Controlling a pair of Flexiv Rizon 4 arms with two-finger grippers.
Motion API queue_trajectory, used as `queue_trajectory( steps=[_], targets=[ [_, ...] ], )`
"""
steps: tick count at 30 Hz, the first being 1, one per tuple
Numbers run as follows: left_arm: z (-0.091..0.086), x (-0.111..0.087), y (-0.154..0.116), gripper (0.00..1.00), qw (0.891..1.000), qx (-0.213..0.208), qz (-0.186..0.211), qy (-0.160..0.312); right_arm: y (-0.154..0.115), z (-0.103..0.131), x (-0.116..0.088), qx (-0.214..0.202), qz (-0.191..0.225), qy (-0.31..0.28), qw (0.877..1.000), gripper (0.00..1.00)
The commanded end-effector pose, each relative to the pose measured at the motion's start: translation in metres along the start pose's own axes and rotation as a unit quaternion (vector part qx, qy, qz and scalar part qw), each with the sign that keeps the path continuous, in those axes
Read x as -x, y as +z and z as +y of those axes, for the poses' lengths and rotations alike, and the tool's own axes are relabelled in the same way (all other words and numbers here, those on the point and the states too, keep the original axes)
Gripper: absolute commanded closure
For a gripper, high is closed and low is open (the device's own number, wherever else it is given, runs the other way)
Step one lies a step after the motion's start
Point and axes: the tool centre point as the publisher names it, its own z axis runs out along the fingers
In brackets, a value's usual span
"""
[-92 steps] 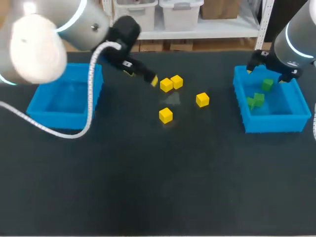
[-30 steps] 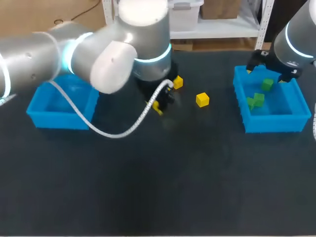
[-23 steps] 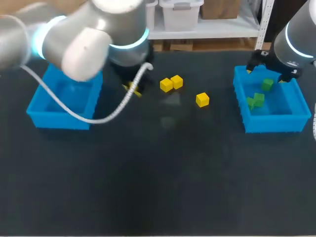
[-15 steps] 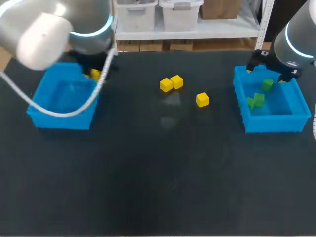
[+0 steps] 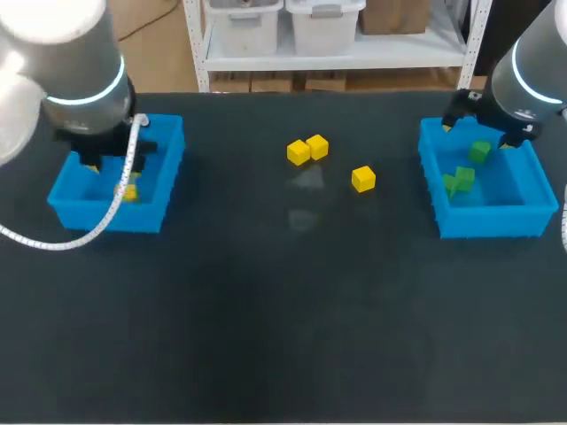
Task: Put the green cubes in the right bin and the yellow cubes in the left bin.
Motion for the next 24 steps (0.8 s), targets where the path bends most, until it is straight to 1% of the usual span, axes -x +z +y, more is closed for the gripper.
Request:
queue_trajectory(
  steps=[1,4,7,11,14,15,19,24],
  targets=[
    [0.000,0.006,-0.011,0.00,0.998,-0.004,-0.057,0.001,0.000,0.000,-0.001,0.000,-0.002,0.000,1.000,0.00],
    [-0.011,0.019,-0.025,0.00,0.996,-0.025,-0.090,0.007,0.000,0.000,-0.001,0.000,-0.002,0.000,1.000,0.00],
    [-0.034,0.032,-0.038,0.00,0.991,-0.057,-0.118,0.033,0.000,0.000,-0.001,0.000,-0.002,0.000,1.000,0.00],
    [-0.078,0.045,-0.050,0.00,0.980,-0.113,-0.137,0.090,0.000,0.000,-0.001,0.000,-0.002,0.000,1.000,0.00],
    [-0.116,0.052,-0.050,0.00,0.970,-0.156,-0.134,0.132,0.000,0.000,-0.001,0.000,-0.002,0.000,1.000,0.00],
    [-0.130,0.053,-0.049,0.00,0.966,-0.164,-0.132,0.153,0.000,0.000,-0.001,0.000,-0.002,0.000,1.000,0.00],
    [-0.179,0.064,-0.048,0.00,0.950,-0.198,-0.127,0.204,0.000,0.000,-0.001,0.000,-0.002,0.000,1.000,0.00],
    [-0.230,0.082,-0.051,0.00,0.932,-0.235,-0.124,0.248,0.000,0.000,-0.001,0.000,-0.002,0.000,1.000,0.00]
  ],
)
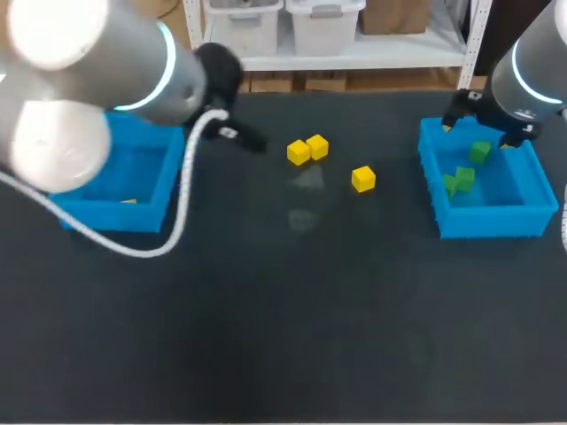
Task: Put the green cubes in the right bin and the yellow cubes in the left bin.
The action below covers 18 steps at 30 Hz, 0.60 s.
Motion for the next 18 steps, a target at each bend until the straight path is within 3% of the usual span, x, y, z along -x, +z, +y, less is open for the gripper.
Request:
queue_trajectory(
  steps=[1,9,18],
  targets=[
    [-0.018,0.039,0.040,0.00,0.997,-0.058,0.021,0.039,0.000,0.000,-0.001,0.000,-0.002,0.000,1.000,0.00],
    [-0.065,0.069,0.073,0.00,0.992,-0.087,0.025,0.092,0.000,0.000,-0.001,0.000,-0.002,0.000,1.000,0.00],
    [-0.111,0.066,0.119,0.00,0.982,-0.110,0.071,0.140,0.000,0.000,-0.001,0.000,-0.002,0.000,1.000,0.00]
  ],
)
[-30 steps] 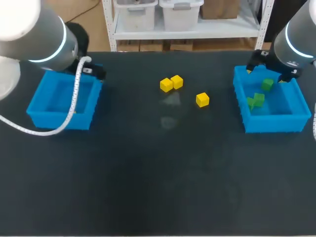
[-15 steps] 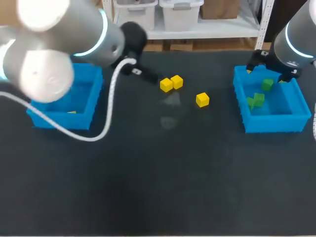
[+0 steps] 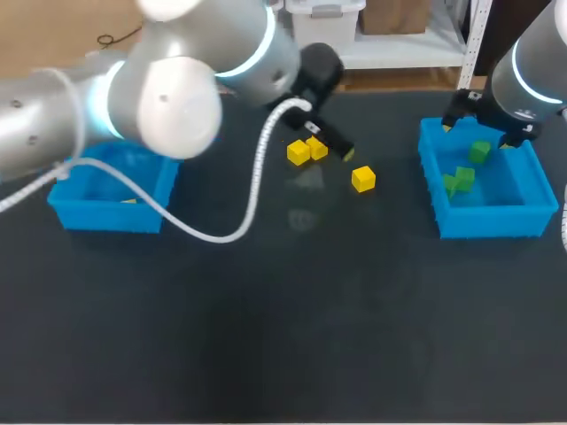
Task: Put the green cubes in the right bin and the yellow cubes in the left bin.
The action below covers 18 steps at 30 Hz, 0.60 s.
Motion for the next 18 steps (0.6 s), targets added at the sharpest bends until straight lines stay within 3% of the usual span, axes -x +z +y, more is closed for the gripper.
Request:
queue_trajectory(
  steps=[1,18],
  targets=[
    [-0.005,0.017,0.048,0.00,0.999,-0.007,0.039,0.009,0.000,0.000,-0.001,0.000,-0.002,0.000,1.000,0.00],
    [-0.016,0.008,0.104,0.00,0.996,-0.013,0.090,0.016,0.000,0.000,-0.001,0.000,-0.002,0.000,1.000,0.00]
  ],
)
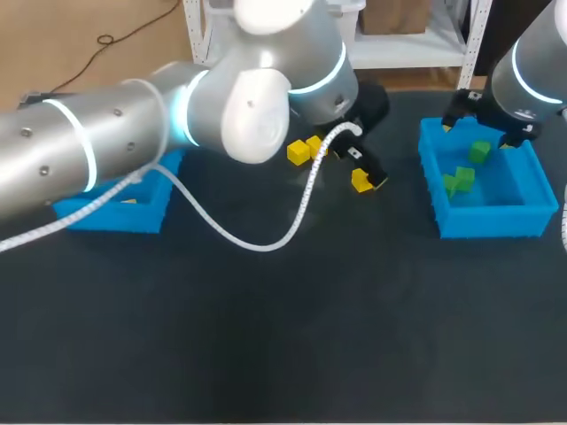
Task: Put the green cubes in the right bin and the yellow cubes in the left bin.
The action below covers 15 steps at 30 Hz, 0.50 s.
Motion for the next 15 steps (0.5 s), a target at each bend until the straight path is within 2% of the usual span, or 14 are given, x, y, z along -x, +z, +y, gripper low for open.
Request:
queue_trajectory(
  steps=[1,11,12,13,14,15],
  targets=[
    [0.004,0.008,0.017,0.00,1.000,-0.004,0.017,0.000,0.000,0.000,-0.001,0.000,-0.002,0.000,1.000,0.00],
    [0.002,0.000,0.032,0.00,0.999,-0.003,0.033,0.005,0.000,0.000,-0.001,0.000,-0.002,0.000,1.000,0.00],
    [0.002,-0.001,0.033,0.60,0.999,-0.004,0.033,0.003,0.000,0.000,-0.001,0.000,-0.002,0.000,1.000,0.00],
    [0.002,-0.002,0.034,0.95,0.999,-0.004,0.034,-0.004,0.000,0.000,-0.001,0.000,-0.002,0.000,1.000,0.00],
    [0.002,-0.003,0.034,1.00,0.999,-0.004,0.034,-0.005,0.000,0.000,-0.001,0.000,-0.002,0.000,1.000,0.00],
    [0.002,-0.004,0.034,1.00,0.999,-0.004,0.034,-0.005,0.000,0.000,-0.001,0.000,-0.002,0.000,1.000,0.00]
  ],
)
